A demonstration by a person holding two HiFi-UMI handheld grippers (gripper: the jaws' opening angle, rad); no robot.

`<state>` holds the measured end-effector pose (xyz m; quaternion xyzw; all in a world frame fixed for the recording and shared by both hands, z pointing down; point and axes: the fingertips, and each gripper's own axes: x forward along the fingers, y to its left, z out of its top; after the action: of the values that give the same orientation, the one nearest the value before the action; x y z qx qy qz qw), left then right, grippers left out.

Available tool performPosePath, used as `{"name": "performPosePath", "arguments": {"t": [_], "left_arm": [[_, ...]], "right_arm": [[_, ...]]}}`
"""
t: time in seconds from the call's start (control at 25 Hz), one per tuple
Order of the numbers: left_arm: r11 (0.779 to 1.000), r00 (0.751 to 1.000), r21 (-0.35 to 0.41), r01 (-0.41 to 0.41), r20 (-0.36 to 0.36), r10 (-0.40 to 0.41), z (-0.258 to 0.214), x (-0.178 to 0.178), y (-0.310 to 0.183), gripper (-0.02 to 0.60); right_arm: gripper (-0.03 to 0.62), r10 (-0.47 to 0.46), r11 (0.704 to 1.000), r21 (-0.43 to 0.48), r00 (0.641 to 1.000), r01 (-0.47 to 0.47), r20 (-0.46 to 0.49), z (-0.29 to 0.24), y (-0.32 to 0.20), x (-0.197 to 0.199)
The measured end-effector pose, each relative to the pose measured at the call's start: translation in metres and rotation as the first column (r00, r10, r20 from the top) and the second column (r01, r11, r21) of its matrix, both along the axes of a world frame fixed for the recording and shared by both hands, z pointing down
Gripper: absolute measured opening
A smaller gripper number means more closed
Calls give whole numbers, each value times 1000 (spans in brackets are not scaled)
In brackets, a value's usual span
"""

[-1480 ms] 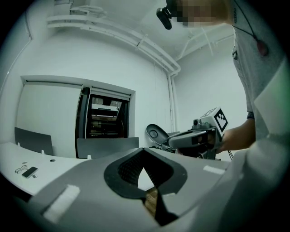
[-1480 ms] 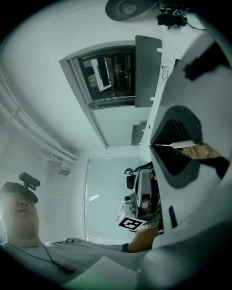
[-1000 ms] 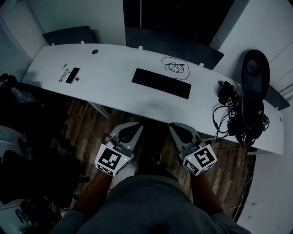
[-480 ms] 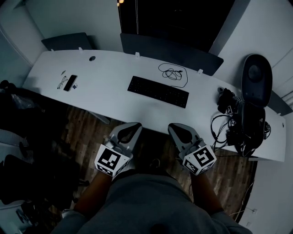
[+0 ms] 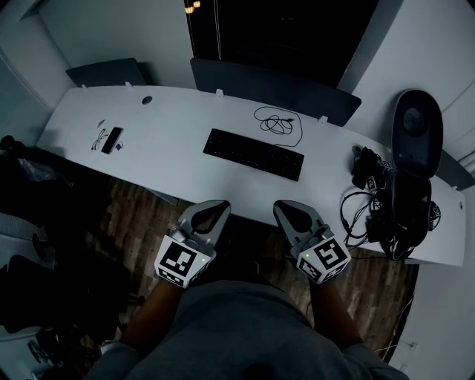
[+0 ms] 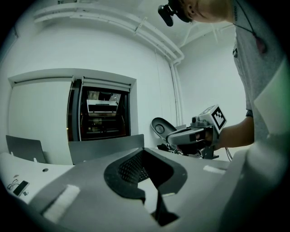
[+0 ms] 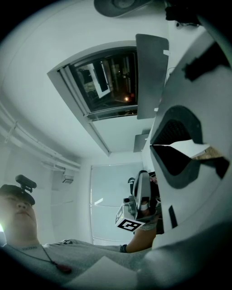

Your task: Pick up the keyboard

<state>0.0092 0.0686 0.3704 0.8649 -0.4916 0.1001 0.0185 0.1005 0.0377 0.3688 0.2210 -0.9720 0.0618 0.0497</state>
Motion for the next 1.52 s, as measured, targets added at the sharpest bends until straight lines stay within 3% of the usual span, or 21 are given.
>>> {"name": "performPosePath", "arguments": {"t": [0.28,0.64,0.8,1.52], "left_arm": [[1000,1000,-26,-5,-12,5,16,-15,-23,6],[996,996,-13,-86,-17,85,21,-42,-77,6],[993,993,-42,-112,-36,111,27,-59,-107,6],[962,962,-68,-266,-75,261,43,-132,-216,6]], "right_arm": [[15,18,1000,-23,1000,-18,-14,14,-21,-9],[15,88,996,-25,995,-90,-48,17,-67,-35],[14,118,992,-34,990,-121,-75,23,-91,-50],[15,271,955,-85,951,-285,-146,45,-173,-119]]}}
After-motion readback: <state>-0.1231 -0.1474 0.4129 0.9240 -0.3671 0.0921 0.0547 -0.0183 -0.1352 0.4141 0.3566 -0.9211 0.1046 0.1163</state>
